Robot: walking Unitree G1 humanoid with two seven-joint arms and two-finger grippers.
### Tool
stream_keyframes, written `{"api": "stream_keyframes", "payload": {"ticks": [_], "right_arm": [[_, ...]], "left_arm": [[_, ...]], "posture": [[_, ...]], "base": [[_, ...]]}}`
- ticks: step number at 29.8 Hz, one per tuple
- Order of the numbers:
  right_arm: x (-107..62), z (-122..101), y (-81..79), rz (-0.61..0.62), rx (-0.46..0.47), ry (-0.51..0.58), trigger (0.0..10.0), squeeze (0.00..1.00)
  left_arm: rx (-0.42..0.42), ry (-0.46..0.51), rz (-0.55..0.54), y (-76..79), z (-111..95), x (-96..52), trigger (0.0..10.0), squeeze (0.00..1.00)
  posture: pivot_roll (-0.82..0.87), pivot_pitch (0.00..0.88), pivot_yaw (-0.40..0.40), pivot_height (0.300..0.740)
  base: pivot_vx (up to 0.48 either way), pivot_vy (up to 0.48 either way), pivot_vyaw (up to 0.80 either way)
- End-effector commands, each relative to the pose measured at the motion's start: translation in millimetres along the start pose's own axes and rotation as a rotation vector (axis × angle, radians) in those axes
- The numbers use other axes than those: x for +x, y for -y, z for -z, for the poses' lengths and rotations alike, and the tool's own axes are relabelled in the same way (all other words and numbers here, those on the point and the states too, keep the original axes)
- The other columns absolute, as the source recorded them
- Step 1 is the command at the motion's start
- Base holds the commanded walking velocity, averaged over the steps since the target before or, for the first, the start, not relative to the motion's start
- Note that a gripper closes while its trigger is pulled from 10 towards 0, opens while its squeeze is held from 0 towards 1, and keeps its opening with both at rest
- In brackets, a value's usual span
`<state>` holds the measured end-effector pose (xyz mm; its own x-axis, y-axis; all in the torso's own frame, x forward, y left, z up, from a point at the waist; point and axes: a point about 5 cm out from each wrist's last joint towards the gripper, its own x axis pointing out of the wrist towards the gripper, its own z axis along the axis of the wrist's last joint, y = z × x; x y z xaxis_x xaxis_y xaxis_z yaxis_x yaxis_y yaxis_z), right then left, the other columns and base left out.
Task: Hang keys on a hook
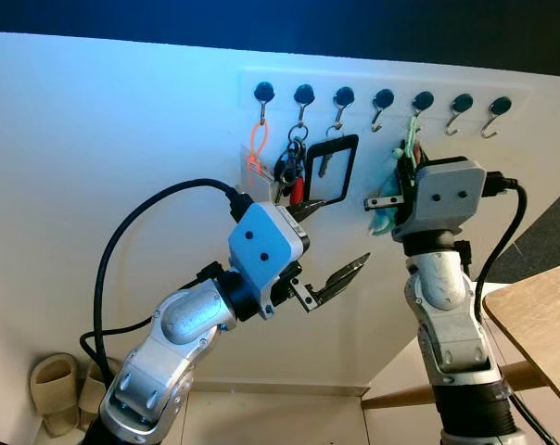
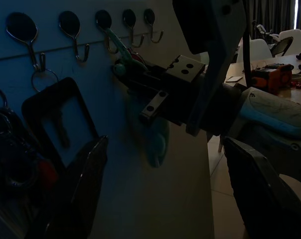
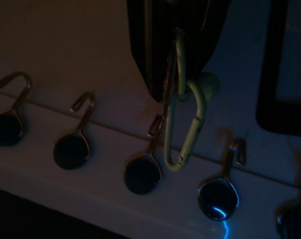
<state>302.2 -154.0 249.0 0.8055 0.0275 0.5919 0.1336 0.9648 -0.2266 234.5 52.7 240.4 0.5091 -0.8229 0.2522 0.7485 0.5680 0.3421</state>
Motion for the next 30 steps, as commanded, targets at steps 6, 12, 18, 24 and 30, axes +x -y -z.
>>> {"api": "stream_keyframes", "payload": {"ticks": [6,12,18,24,30], "right_arm": [[-2.8,-7,2.4,0.03,0.049,0.029,0.0,0.0],[-5.3,-12,6.8,0.048,0.031,0.067,0.0,0.0],[-8.6,-15,8.5,0.049,0.001,0.083,0.0,0.0],[-13.3,-13,16.9,0.079,-0.045,0.069,0.0,0.0],[-13.7,-11,24.0,0.099,-0.073,0.062,0.0,0.0]], "left_arm": [[0.004,0.003,0.006,2.3,-2,-0.3,10.0,0.0],[0.005,0.005,0.007,1.7,-3,-0.5,10.0,0.0],[0.003,0.008,0.008,1.4,-4,-0.3,10.0,0.0],[-0.013,0.03,-0.016,-0.1,-5,1.0,10.0,0.0],[-0.012,0.033,-0.021,-1.4,-5,1.6,10.0,0.0]], "posture": [[0.07,0.113,-0.083,0.74],[0.06,0.114,-0.078,0.74],[0.06,0.116,-0.073,0.74],[0.06,0.12,-0.062,0.74],[0.06,0.119,-0.056,0.74]], "base": [[0.0,0.0,0.0],[0.0,0.0,0.0],[0.0,0.0,0.0],[0.0,0.0,0.0],[0.0,0.0,0.0]]}}
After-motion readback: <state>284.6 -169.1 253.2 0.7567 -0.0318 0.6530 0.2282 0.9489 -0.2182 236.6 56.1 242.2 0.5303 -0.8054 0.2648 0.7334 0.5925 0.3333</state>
